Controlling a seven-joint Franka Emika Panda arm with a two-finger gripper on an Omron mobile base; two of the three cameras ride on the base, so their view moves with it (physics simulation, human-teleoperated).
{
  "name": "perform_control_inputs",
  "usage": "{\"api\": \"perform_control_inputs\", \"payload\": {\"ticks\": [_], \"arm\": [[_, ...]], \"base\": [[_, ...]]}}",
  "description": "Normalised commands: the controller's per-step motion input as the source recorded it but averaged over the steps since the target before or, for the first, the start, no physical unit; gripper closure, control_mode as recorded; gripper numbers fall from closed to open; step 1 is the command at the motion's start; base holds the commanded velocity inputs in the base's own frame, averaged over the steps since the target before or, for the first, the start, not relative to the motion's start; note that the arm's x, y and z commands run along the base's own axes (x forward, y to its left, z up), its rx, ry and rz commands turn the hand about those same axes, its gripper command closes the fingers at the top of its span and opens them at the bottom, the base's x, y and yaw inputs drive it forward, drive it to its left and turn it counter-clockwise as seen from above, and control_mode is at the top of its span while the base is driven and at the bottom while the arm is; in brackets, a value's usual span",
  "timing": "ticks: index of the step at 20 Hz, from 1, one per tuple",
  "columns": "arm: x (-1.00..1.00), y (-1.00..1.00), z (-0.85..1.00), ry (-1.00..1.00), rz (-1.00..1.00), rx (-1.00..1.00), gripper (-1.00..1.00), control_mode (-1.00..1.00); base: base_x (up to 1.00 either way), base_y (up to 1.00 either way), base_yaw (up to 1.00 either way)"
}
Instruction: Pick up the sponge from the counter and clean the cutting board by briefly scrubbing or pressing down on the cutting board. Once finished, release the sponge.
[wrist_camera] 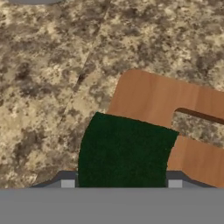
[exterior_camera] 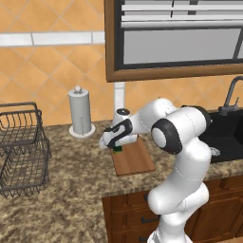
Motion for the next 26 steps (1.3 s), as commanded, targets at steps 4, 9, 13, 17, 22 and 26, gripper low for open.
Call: {"api": "perform_control_inputs", "payload": {"ticks": [4, 9, 13, 17, 22, 26], "arm": [[0.0, 0.0, -0.48, 0.0, 0.08, 0.0, 1.0, -1.0], [0.02, -0.01, -0.48, 0.0, 0.03, -0.05, 1.0, -1.0], [0.0, -0.22, -0.2, -0.03, 0.0, -0.08, 1.0, -1.0], [-0.02, -0.39, -0.1, 0.0, 0.0, -0.04, 1.0, -1.0], [-0.07, -0.53, -0.08, 0.0, 0.0, 0.0, 1.0, -1.0], [-0.01, -0.58, -0.12, 0.0, 0.0, 0.0, 1.0, -1.0]], "base": [[0.0, 0.0, 0.0], [0.0, 0.0, 0.0], [0.0, 0.0, 0.0], [0.0, 0.0, 0.0], [0.0, 0.0, 0.0], [0.0, 0.0, 0.0]]}}
